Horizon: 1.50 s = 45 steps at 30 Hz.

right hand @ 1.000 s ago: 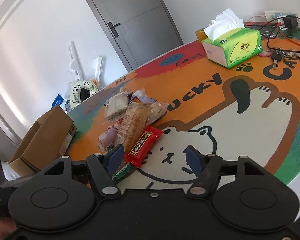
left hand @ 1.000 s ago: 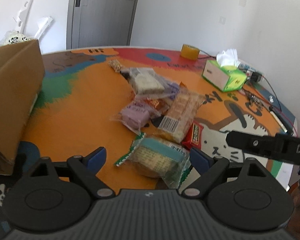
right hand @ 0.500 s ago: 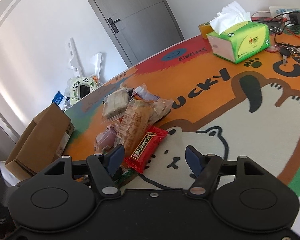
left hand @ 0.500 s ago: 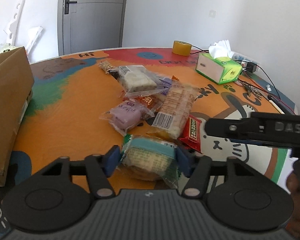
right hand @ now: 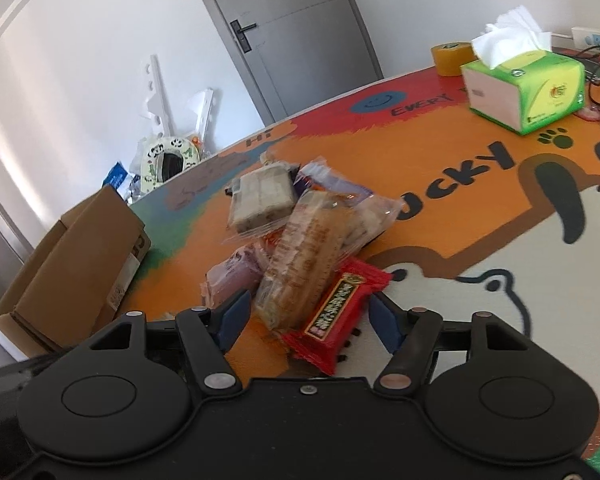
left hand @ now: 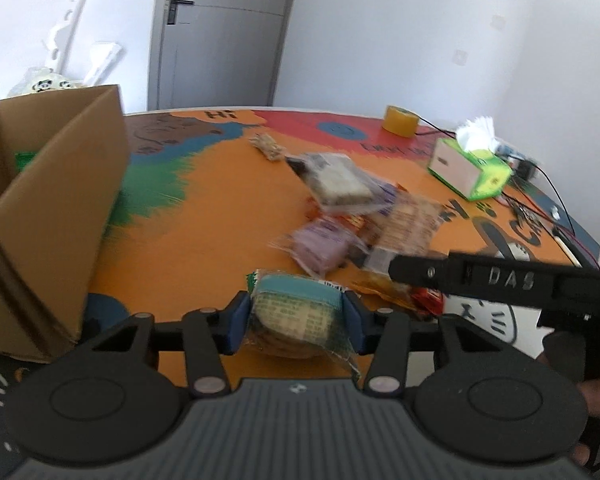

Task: Organize snacks
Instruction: 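Grasp a clear pastry packet with the left tool while the right grasps a red candy packet, then carry the pastry packet and red candy packet over the cardboard box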

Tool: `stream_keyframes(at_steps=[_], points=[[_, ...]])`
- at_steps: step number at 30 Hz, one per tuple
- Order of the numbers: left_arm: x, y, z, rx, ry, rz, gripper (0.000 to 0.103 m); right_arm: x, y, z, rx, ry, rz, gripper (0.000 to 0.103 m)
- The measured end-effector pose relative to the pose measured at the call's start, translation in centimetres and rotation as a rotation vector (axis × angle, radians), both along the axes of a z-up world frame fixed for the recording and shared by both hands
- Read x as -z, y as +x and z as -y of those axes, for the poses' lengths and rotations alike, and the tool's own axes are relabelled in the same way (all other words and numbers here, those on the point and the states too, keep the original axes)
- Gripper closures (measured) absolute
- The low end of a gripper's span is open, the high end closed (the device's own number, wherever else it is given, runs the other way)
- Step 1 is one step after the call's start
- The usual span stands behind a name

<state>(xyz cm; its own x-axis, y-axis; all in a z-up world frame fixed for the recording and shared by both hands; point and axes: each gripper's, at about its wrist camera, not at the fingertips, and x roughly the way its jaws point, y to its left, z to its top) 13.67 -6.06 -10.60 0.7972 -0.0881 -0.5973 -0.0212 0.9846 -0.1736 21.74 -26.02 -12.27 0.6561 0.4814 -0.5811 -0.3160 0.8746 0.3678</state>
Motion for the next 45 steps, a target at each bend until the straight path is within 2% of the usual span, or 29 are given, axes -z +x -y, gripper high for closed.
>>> stream_keyframes(at_steps=[6, 9, 11, 14, 22, 31, 45], points=[[-0.1, -0.1, -1.1, -0.028, -0.014, 0.0, 0.055, 0.0, -0.1, -0.9, 0.018, -0.061, 0.017, 0.051], [-0.2, -0.2, -1.4, -0.035, -0.019, 0.003, 0.055, -0.1, -0.2, -0.5, 0.019, -0.07, 0.009, 0.06], [-0.3, -0.4, -1.5, -0.04, -0.02, 0.009, 0.055, -0.1, -0.5, -0.2, 0.022, -0.089, 0.006, 0.072], [-0.5, -0.5, -1.5, -0.039, -0.024, 0.014, 0.055, -0.1, -0.9, 0.1, 0.021, -0.118, 0.016, 0.081], [-1.4, -1.1, -1.5, -0.046, -0.025, 0.042, 0.055, -0.6, -2.0, 1.6, 0.03, -0.077, 0.027, 0.082], [-3.4, -2.0, -1.9, -0.061, -0.029, 0.093, 0.055, -2.7, -3.1, 2.4, 0.035, -0.027, 0.077, 0.082], [-7.6, -4.0, -4.9, -0.133, -0.025, 0.217, 0.055, -6.0, -3.8, -1.0, -0.049, 0.04, 0.162, 0.082]])
